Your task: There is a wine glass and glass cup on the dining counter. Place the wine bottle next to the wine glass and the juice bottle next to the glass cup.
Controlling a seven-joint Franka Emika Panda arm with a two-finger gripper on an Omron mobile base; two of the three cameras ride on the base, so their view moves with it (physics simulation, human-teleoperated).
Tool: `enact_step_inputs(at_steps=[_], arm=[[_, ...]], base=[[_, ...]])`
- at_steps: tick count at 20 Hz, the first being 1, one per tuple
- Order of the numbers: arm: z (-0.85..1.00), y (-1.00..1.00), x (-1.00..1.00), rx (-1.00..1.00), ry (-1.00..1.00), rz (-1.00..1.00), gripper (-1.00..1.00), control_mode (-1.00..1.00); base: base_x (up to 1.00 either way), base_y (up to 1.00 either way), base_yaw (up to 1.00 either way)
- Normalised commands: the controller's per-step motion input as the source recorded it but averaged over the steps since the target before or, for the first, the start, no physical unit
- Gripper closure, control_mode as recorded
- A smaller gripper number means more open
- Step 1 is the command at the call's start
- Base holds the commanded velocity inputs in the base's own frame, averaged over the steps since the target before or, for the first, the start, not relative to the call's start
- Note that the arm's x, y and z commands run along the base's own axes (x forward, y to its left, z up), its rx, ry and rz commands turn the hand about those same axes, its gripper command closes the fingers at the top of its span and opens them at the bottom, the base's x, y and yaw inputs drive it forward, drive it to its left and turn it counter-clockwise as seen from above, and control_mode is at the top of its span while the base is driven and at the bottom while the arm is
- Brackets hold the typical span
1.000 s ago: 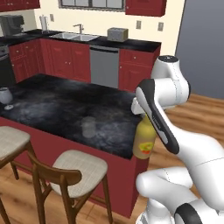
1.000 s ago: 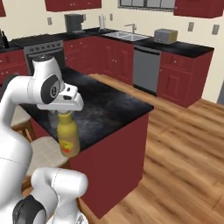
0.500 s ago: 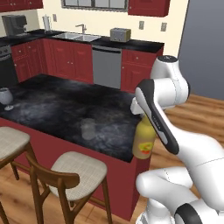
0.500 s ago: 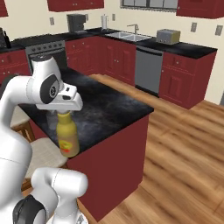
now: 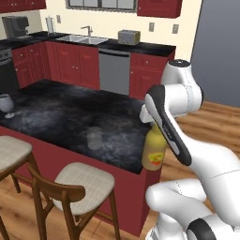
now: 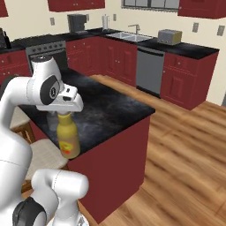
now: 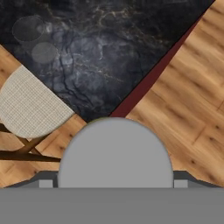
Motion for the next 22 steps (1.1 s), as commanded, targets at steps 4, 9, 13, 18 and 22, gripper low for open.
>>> enact_step_inputs(at_steps=[4, 9, 13, 18, 22], arm=[[0.00, 0.00, 0.00, 0.00, 0.00, 0.00, 1.00, 1.00], [0.26, 0.09, 0.22, 0.00, -0.02, 0.15, 1.00, -1.00], [0.20, 0.11, 0.31, -0.03, 0.00, 0.14, 1.00, -1.00], [-0.06, 0.20, 0.50, -0.03, 0.00, 0.07, 1.00, -1.00], [-0.16, 0.20, 0.66, 0.00, 0.07, 0.07, 1.00, -1.00]], base=[[0.08, 0.09, 0.02], [0.00, 0.00, 0.00], [0.00, 0.00, 0.00], [0.00, 0.00, 0.00], [0.00, 0.00, 0.00]])
